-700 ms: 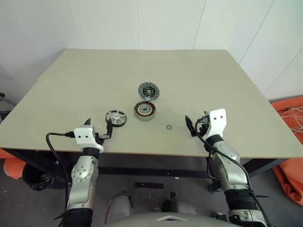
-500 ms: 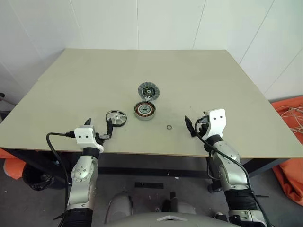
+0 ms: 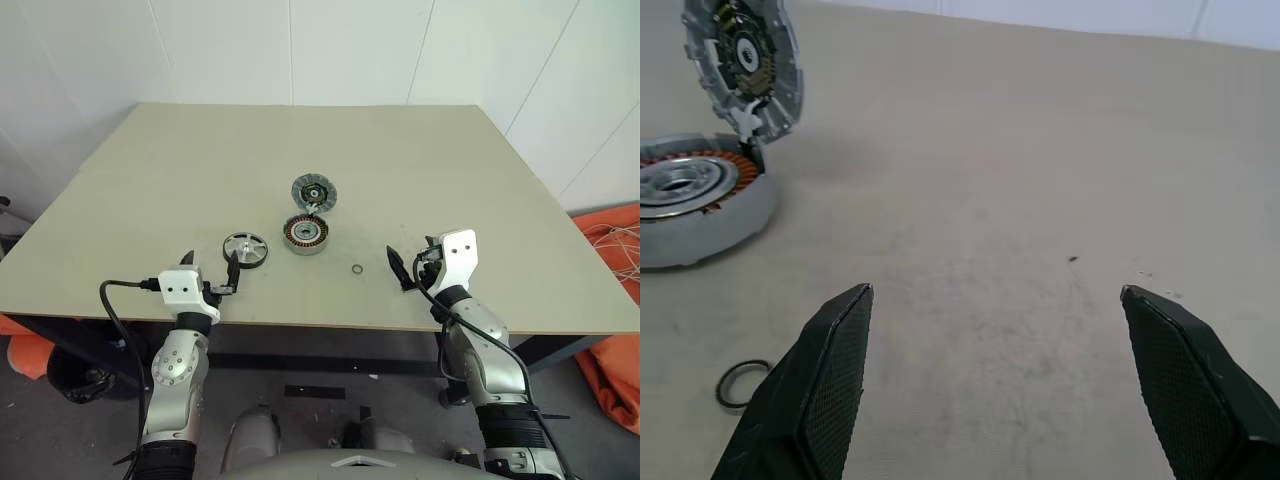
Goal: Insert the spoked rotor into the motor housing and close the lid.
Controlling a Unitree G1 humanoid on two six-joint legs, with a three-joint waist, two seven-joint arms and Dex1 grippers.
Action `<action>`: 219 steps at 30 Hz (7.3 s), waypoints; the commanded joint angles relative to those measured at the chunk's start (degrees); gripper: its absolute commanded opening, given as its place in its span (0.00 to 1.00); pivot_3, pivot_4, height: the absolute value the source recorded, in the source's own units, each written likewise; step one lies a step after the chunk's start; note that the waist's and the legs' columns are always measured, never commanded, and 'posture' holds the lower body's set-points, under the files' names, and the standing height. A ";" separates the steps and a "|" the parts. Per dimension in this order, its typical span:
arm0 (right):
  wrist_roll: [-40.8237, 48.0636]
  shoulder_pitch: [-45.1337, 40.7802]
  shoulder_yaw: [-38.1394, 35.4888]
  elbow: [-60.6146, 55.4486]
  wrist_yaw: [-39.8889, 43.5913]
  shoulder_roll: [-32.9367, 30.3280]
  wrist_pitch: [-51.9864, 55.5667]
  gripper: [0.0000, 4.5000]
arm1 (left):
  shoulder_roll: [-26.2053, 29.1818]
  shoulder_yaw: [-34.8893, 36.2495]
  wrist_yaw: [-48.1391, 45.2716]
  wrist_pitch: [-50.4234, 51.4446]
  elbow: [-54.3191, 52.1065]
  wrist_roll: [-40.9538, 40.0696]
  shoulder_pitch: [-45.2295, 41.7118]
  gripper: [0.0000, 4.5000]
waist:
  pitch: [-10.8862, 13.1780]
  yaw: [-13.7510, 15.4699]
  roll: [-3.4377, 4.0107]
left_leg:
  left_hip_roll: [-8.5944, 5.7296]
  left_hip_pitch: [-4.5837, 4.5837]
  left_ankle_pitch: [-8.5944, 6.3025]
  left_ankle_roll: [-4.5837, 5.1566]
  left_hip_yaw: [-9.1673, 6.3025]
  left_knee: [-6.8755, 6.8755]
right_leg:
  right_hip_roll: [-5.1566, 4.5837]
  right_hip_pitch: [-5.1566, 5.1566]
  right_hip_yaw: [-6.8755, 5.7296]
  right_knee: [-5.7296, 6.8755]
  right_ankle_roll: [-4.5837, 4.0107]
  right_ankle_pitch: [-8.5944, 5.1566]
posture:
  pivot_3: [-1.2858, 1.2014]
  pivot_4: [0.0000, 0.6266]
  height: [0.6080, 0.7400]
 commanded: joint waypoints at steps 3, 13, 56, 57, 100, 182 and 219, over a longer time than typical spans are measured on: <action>0.63 -1.41 4.43 -7.40 5.59 -3.44 3.98 1.00 | 0.28 -0.30 -0.29 -1.09 -1.05 0.20 0.04 1.00 | 0.00 0.01 0.00 | 0.00 0.00 0.00 0.00 0.00 0.00 | 0.00 0.01 0.00 0.00 0.00 0.00 | 0.52 0.00 1.00; -0.53 -6.10 11.08 -5.24 10.26 -6.25 13.34 1.00 | 0.45 -0.34 -0.13 -0.81 -1.50 0.26 0.98 1.00 | -0.02 0.03 -0.03 | 0.02 0.02 0.00 0.00 0.00 0.02 | 0.00 0.03 -0.01 0.00 0.00 0.00 | 0.52 0.00 1.00; -1.15 -11.18 11.60 0.57 9.61 -4.69 18.23 0.03 | -0.10 -0.52 0.35 -1.20 -1.53 0.53 1.18 1.00 | -0.03 0.04 -0.05 | 0.02 0.01 0.00 0.00 0.00 0.03 | 0.00 0.04 -0.01 0.00 -0.27 0.15 | 0.52 0.00 1.00; -1.13 -11.19 11.60 0.45 9.60 -4.72 18.32 0.01 | -0.10 -0.53 0.33 -1.18 -1.50 0.52 1.15 1.00 | -0.03 0.04 -0.05 | 0.02 0.01 0.00 0.01 0.00 0.03 | 0.00 0.04 -0.01 0.00 -0.26 0.15 | 0.52 0.00 1.00; -4.06 -12.51 15.57 1.87 12.59 -6.15 20.33 0.57 | -0.53 -0.91 0.65 -1.08 -1.69 0.78 1.67 1.00 | -0.04 0.05 -0.05 | 0.02 0.02 0.00 0.01 0.00 0.04 | 0.00 0.04 -0.01 0.00 -0.26 0.15 | 0.52 0.00 1.00; -11.06 -47.13 17.01 50.82 10.55 9.05 -3.50 0.30 | -0.44 -1.16 1.31 -1.05 -1.27 0.60 1.25 1.00 | -0.08 -0.08 -0.09 | 0.08 -0.02 0.03 -0.04 0.01 0.22 | -0.01 -0.26 0.00 0.76 -0.77 0.04 | 0.52 0.00 1.00; -12.44 -45.17 17.38 40.39 10.55 10.04 7.48 0.01 | -0.47 -1.37 1.37 -0.61 -1.01 0.50 0.84 1.00 | -0.07 -0.07 -0.09 | 0.08 0.00 0.03 -0.05 0.02 0.21 | -0.01 -0.26 0.00 0.76 -0.77 0.03 | 0.52 0.00 1.00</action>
